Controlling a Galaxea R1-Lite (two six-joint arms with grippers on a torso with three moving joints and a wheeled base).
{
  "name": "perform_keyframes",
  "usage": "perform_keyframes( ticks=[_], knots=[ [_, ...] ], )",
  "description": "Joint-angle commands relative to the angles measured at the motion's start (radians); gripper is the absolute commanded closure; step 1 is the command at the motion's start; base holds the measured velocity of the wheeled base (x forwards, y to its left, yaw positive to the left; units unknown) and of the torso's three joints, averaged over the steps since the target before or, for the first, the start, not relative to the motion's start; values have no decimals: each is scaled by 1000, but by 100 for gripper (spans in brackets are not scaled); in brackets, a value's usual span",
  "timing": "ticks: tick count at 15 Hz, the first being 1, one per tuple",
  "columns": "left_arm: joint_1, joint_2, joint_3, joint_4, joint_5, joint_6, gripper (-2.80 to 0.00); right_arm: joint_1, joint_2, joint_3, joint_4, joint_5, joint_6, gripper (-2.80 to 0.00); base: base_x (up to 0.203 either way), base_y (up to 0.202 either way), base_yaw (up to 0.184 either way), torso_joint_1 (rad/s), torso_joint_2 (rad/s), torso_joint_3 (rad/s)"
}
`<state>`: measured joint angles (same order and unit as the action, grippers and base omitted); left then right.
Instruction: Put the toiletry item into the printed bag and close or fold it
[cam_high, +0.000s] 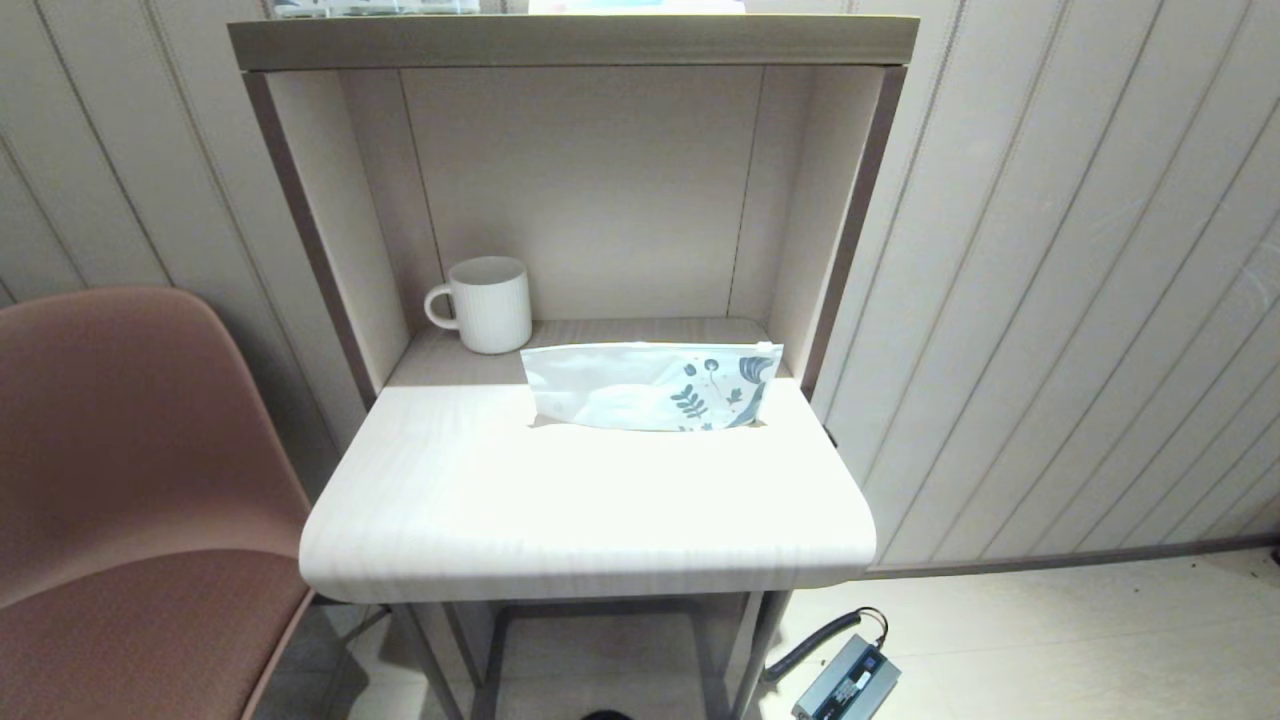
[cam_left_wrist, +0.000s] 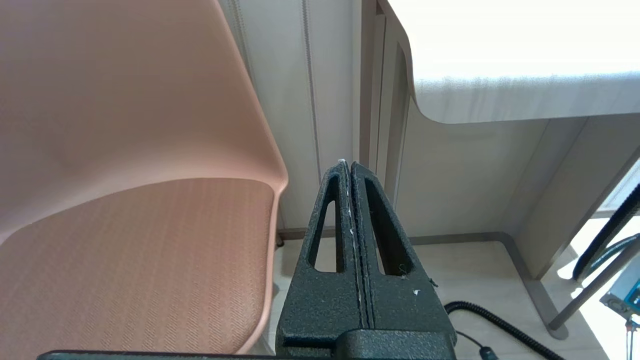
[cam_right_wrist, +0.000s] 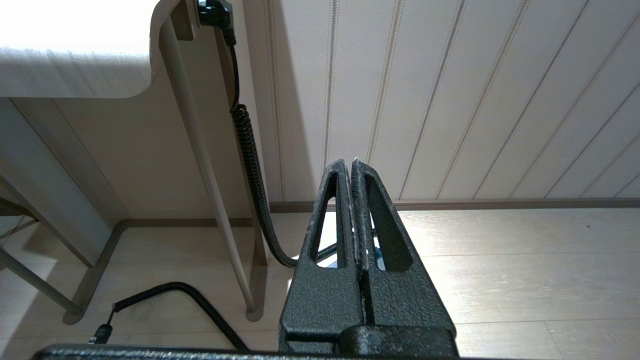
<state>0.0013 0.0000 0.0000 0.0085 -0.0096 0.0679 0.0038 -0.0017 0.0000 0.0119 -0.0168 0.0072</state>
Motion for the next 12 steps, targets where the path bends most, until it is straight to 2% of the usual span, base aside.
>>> perform_keyframes(
  ticks=[1,12],
  knots=[
    [0,1,0,-2,6,-36,0,1,2,0,0,0,0,0,0,0,0,0,0,0],
    [0,2,0,-1,10,-37,0,2,2,0,2,0,5,0,0,0,0,0,0,0]
  ],
)
